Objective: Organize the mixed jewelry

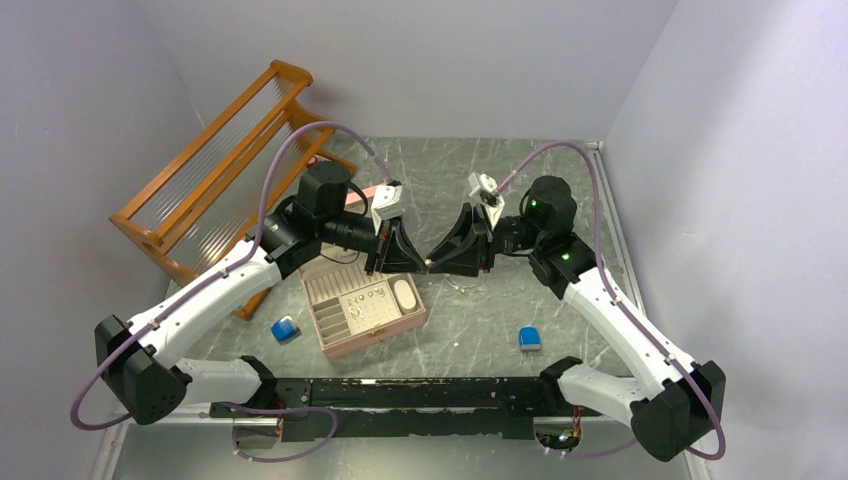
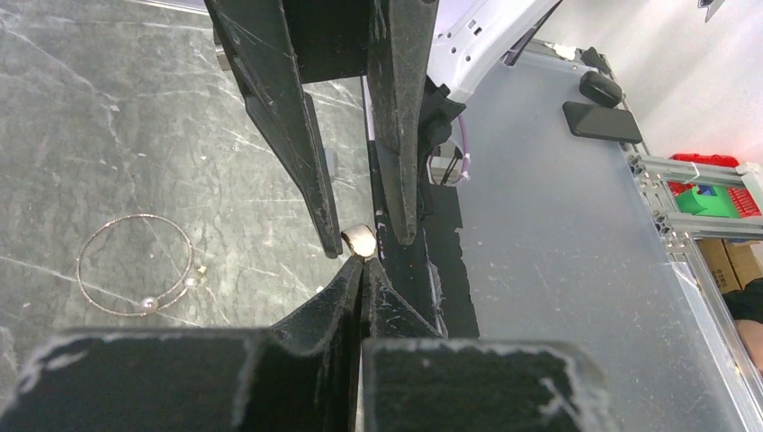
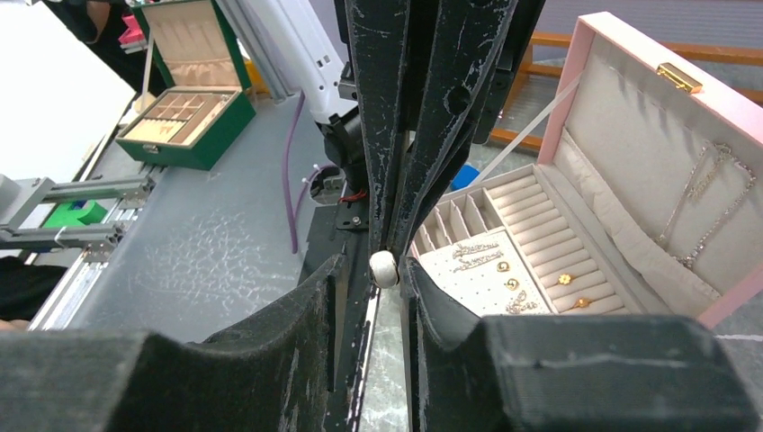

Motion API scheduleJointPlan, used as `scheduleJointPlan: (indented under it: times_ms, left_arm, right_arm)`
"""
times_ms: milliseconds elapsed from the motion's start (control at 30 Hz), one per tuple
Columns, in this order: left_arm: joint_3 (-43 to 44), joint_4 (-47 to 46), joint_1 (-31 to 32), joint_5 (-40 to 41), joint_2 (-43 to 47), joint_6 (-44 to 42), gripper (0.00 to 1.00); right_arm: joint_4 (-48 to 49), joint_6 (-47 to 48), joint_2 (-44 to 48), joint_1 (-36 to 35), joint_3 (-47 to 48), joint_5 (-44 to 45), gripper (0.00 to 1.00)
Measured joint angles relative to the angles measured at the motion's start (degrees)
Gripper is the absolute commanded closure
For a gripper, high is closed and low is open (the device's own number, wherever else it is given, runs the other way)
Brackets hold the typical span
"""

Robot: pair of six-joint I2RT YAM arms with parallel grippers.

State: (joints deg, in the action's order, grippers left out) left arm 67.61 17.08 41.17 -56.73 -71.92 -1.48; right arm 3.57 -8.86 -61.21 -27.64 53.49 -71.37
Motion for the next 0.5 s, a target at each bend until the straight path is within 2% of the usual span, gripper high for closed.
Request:
scheduleJointPlan:
  times_ms: [267,500]
  left_arm:
    - [0.15,0.04,-0.11,0.02,0.00,0.02,0.95]
    - [0.15,0.42,-0.11,0.04,-0.11,0.00,0.95]
  right_arm:
    - [-0.96,0.81,0.00,-0.09,0.00,0.13,0.78]
    - [-1.11,0.98,0.00,-0.09,0.00,0.20,0.71]
